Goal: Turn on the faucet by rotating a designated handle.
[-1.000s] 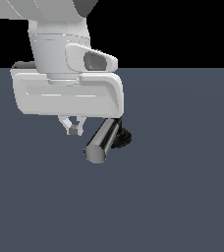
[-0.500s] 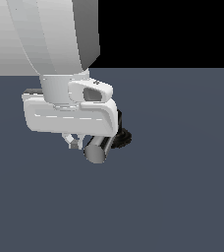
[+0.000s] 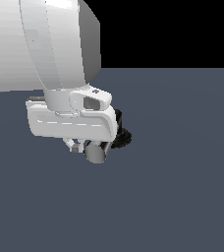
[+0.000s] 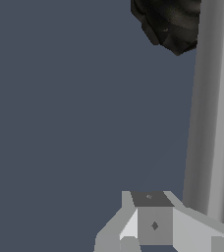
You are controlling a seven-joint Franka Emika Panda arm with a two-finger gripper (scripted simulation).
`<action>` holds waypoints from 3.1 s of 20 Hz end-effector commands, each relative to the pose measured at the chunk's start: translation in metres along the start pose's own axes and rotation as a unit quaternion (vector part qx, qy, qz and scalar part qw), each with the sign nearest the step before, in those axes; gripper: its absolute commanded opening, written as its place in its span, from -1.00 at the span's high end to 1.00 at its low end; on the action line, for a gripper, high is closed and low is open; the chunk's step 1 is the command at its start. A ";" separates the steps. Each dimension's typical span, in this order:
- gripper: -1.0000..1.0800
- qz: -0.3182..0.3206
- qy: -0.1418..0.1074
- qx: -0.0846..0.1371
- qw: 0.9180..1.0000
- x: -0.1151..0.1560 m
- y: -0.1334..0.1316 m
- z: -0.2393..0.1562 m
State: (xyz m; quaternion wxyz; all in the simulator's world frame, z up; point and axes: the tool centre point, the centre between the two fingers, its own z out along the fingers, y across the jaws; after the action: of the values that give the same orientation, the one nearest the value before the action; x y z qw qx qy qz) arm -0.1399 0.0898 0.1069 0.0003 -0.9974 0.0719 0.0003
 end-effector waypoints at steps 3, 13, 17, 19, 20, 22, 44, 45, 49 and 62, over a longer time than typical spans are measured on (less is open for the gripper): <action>1.00 0.000 0.000 0.000 1.000 0.001 0.000 0.000; 1.00 0.000 0.000 0.000 1.000 0.003 0.041 0.000; 1.00 0.000 0.000 0.000 1.000 0.004 0.060 0.000; 1.00 0.000 0.000 0.000 1.000 0.005 0.069 0.000; 1.00 0.000 0.000 0.000 1.000 0.005 0.074 0.000; 1.00 0.000 0.000 0.000 1.000 0.006 0.084 0.000; 1.00 -0.011 -0.001 0.000 1.000 0.017 0.162 0.001; 1.00 -0.011 -0.001 0.000 1.000 0.021 0.165 0.001; 1.00 -0.010 -0.001 0.000 1.000 0.033 0.177 0.001; 1.00 -0.007 -0.001 0.000 1.000 0.073 0.215 0.001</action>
State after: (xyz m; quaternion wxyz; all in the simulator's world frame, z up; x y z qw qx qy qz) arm -0.1090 -0.1310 0.1055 0.0009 -0.9975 0.0706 0.0055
